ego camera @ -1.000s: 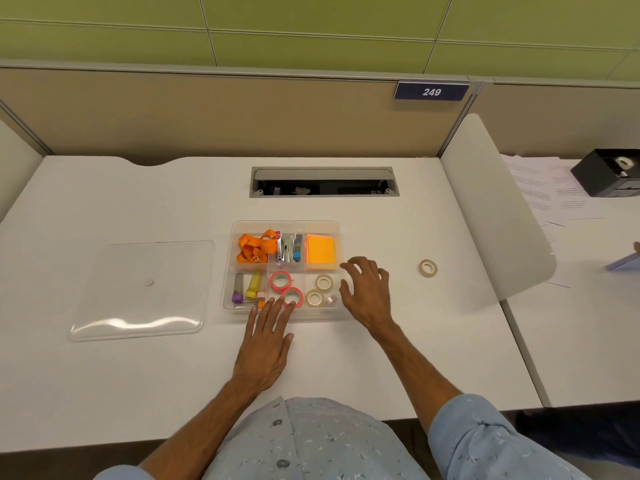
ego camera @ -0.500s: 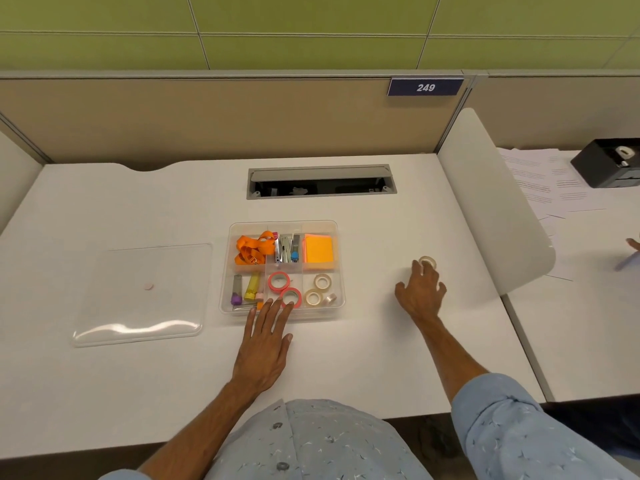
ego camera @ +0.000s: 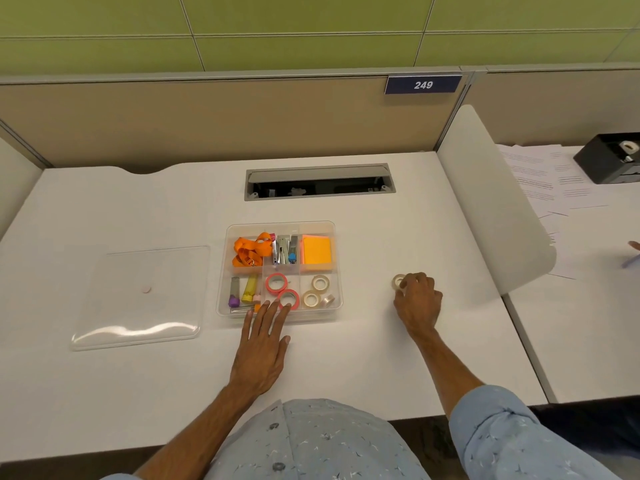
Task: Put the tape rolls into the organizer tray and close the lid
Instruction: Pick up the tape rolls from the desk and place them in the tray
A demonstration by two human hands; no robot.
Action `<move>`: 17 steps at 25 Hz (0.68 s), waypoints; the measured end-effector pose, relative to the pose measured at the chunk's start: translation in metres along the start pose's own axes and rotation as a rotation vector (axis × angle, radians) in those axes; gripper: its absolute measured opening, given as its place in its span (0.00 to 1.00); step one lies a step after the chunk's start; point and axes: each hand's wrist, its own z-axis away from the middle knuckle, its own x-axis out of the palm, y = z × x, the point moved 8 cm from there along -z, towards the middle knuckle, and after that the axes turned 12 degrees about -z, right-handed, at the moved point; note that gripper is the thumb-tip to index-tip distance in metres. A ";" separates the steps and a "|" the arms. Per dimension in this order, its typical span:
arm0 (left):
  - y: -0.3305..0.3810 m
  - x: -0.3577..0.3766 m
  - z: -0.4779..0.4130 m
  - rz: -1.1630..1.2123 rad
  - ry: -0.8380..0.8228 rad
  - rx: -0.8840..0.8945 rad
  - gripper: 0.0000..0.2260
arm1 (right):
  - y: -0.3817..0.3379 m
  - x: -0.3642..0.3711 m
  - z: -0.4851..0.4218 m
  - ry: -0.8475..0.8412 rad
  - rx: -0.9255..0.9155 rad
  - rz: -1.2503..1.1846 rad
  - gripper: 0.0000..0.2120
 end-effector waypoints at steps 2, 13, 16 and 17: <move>0.001 0.000 0.000 -0.006 -0.006 -0.004 0.29 | -0.011 0.003 0.009 -0.006 -0.021 -0.035 0.10; 0.000 0.003 -0.001 0.010 -0.029 -0.018 0.29 | -0.143 0.000 0.040 -0.235 -0.492 -0.345 0.23; 0.000 0.003 -0.001 0.006 -0.032 -0.020 0.29 | -0.165 0.015 0.053 -0.321 -0.582 -0.263 0.23; 0.000 0.003 -0.001 0.003 -0.031 -0.021 0.29 | -0.169 0.020 0.057 -0.337 -0.604 -0.231 0.24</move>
